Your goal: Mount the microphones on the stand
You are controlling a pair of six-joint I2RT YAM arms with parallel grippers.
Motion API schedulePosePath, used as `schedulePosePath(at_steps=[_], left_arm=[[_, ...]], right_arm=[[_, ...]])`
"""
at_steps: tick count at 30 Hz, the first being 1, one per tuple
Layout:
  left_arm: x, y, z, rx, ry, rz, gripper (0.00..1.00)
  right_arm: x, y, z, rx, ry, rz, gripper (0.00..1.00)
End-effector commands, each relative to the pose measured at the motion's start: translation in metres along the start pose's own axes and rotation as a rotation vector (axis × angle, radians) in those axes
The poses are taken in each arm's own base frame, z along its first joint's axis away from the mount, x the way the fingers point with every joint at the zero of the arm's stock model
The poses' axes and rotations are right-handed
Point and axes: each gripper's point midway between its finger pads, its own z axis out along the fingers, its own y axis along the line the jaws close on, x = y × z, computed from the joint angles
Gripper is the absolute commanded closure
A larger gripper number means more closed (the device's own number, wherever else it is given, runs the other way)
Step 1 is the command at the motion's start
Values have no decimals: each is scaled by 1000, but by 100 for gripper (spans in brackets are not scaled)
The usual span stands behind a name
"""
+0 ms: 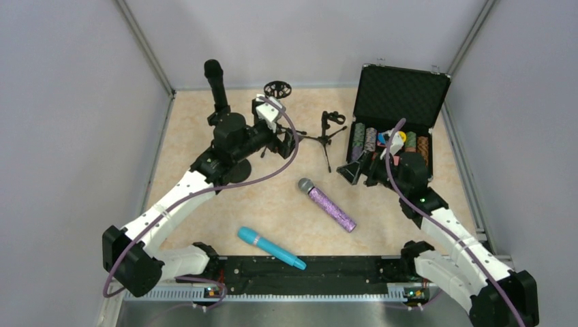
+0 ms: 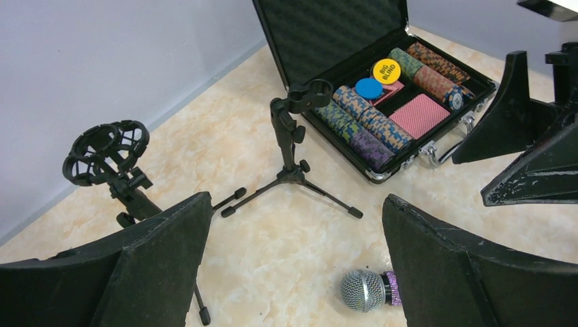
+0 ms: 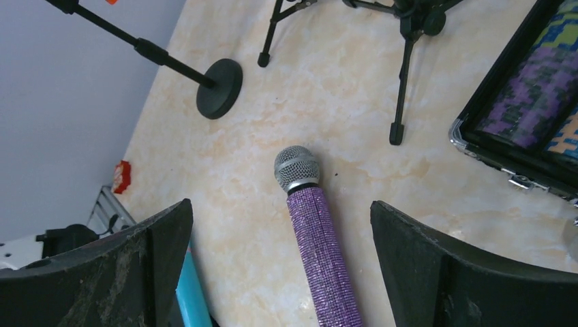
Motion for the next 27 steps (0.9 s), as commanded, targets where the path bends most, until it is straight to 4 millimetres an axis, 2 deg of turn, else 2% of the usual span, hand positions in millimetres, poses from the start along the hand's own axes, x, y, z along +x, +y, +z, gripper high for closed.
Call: schedulePosePath(at_steps=[1,6,8,16,22,27], left_arm=[[14,-7,10,56,30,22,1],[27,-4,23,49,68,2,1],[24,3,28,9,68,-33,1],[32,58,57,-313,129,-217,1],[49,87,74,-470,246,-235,1],[56,112,78,-609,294,-207,1]], right_arm=[[7,17,-3,-140,39,87,1],[17,11,-5,-128,50,85,1],[19,10,-6,-127,51,78,1],[22,6,-10,-108,53,41,1],[24,4,-12,-100,56,22,1],[26,4,-14,-100,58,19,1]])
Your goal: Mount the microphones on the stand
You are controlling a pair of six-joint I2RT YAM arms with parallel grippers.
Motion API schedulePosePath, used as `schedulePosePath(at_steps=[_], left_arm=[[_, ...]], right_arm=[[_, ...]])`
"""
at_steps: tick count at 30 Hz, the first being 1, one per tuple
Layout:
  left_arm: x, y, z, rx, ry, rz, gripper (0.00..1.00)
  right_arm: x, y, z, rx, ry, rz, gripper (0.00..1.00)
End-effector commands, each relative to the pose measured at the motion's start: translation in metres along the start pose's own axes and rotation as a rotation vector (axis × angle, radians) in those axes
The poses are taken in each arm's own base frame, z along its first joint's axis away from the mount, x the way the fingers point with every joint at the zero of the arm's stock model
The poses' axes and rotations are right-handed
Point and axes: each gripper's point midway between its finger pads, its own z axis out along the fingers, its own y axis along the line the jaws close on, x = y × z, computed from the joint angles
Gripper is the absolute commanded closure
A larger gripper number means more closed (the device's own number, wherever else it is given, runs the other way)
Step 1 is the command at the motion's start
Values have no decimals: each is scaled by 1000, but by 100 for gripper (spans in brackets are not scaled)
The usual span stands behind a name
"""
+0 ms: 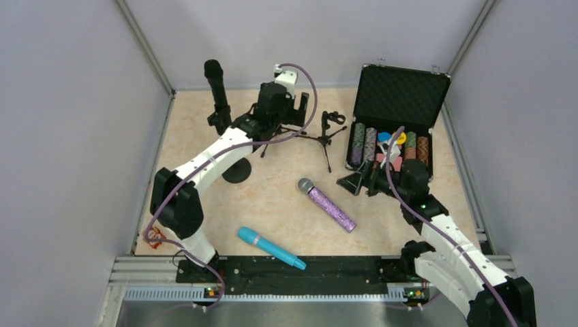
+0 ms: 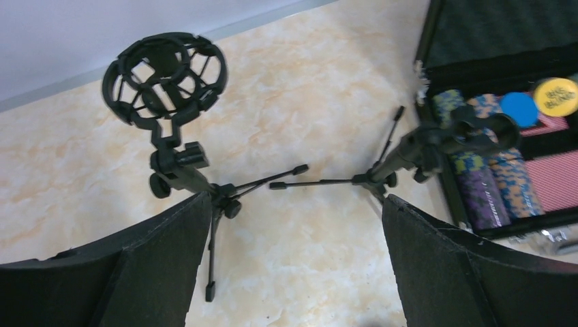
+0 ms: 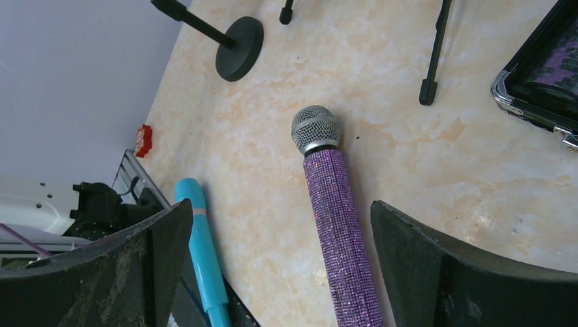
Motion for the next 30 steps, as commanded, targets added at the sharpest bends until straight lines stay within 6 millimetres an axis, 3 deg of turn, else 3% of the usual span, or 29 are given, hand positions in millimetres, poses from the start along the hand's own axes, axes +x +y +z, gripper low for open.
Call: schedulePosePath(at_steps=[1,12,20,30], left_arm=[[-10,28,5,-185,2,-4,1],[-9,57,27,-371,27,77,1],[-2,65,49,-417,49,84,1],[12,80,69,-371,75,12,19]], right_arm=[[-5,3,-3,-14,-24,-40,1],[-2,0,-3,-7,-17,-42,1],[1,-3,-2,5,-9,-41,1],[3,-8,-2,23,-1,-43,1]])
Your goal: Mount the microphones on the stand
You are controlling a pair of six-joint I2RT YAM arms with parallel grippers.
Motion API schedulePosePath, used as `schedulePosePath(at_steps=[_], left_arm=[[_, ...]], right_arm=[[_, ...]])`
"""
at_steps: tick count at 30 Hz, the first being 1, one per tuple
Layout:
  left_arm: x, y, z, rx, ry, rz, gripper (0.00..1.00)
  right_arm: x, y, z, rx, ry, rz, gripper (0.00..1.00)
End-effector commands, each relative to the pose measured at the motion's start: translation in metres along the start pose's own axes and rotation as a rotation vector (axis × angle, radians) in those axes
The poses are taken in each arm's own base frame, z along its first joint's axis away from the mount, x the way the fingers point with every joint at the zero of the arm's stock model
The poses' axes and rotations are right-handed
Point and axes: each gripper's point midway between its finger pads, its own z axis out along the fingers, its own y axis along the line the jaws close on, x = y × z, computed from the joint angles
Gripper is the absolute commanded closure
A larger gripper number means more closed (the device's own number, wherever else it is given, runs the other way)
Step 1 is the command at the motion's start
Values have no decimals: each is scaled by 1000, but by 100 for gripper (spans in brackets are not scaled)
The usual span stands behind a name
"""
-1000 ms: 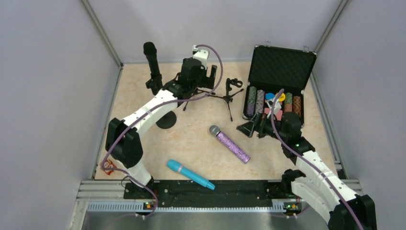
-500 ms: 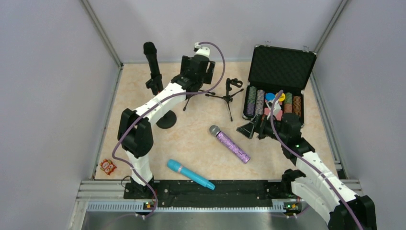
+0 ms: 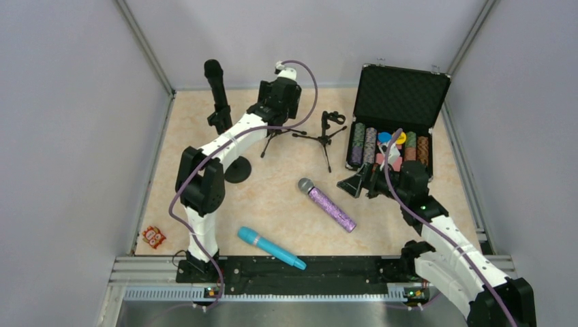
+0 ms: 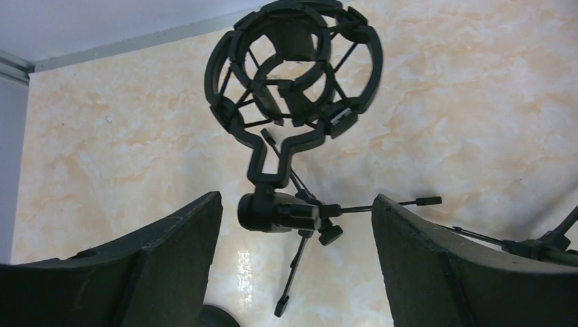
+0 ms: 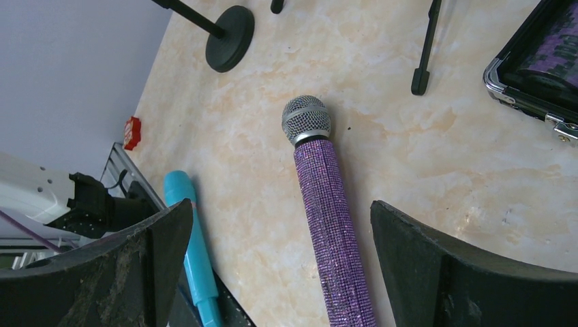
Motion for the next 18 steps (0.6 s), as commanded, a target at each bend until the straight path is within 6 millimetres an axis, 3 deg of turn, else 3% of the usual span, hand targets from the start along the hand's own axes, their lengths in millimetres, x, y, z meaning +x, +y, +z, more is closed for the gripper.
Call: schedulePosePath(at_steps=[1,8,13,18], left_arm=[[-21,5,9,20,-46,-75,23],[-20,6,16,18,-59,-74,67],[-26,10,10,20,-97,-73,100],[-49,20,-8,16,-173,-83,100]], right_arm=[[-5,-2,0,8,-17,-25,1],[-3,-4,0,15,-8,-28,1],[-2,-6,1,20,-2,-32,1],[-2,-6,1,20,-3,-35,1]])
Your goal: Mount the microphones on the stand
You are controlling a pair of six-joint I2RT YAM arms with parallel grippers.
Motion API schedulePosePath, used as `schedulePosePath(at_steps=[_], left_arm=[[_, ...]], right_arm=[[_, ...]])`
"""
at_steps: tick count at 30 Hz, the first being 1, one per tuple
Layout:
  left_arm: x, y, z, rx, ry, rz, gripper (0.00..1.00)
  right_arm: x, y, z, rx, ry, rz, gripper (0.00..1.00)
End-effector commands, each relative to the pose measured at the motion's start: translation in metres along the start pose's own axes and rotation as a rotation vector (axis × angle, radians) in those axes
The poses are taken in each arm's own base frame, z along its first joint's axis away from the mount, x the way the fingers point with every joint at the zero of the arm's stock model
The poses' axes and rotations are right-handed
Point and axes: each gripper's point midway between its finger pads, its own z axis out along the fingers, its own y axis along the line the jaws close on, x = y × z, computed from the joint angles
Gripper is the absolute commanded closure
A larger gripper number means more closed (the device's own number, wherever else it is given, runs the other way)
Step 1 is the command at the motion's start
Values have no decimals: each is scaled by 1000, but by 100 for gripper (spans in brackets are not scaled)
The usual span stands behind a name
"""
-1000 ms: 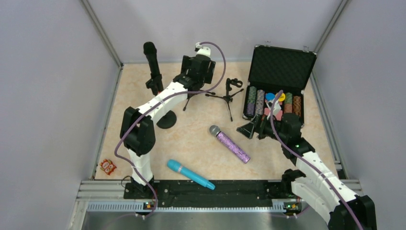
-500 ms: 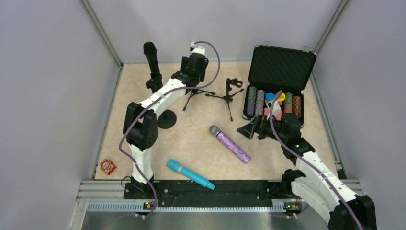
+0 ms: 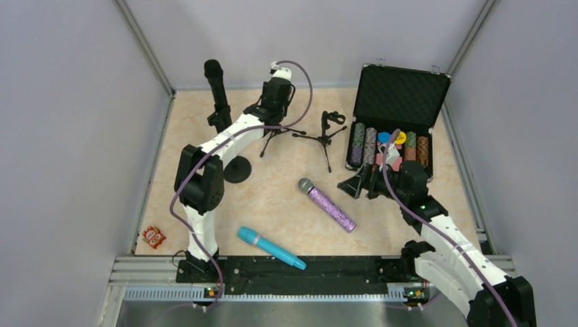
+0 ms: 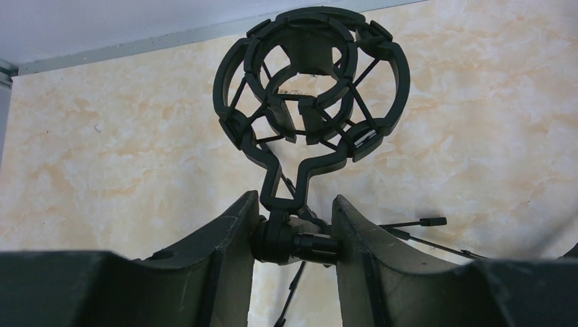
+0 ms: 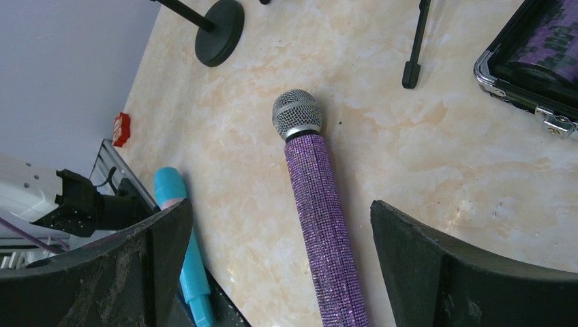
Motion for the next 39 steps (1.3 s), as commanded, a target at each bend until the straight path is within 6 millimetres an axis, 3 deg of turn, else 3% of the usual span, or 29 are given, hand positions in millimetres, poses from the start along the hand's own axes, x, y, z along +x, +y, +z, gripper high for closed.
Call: schedulePosePath(at_steps=[1,12,21,33,39], left_arm=[[-57,14,-29,-2,-166,-49,100],[-113,35,-78,-17,-352,-125,100],[-145,31,-114,36,-463,-137,100],[-214,42,-163,40,-622,-155,100],[-221,40,-183,60,-640,-148,100]], right_arm=[[-6,0,0,-1,-18,-24,1],[-4,2,0,-13,-12,-13,1],[-3,2,-1,-16,-12,-7,1],[-1,2,-1,-20,-13,3,1],[0,2,-2,-19,-15,3,1]])
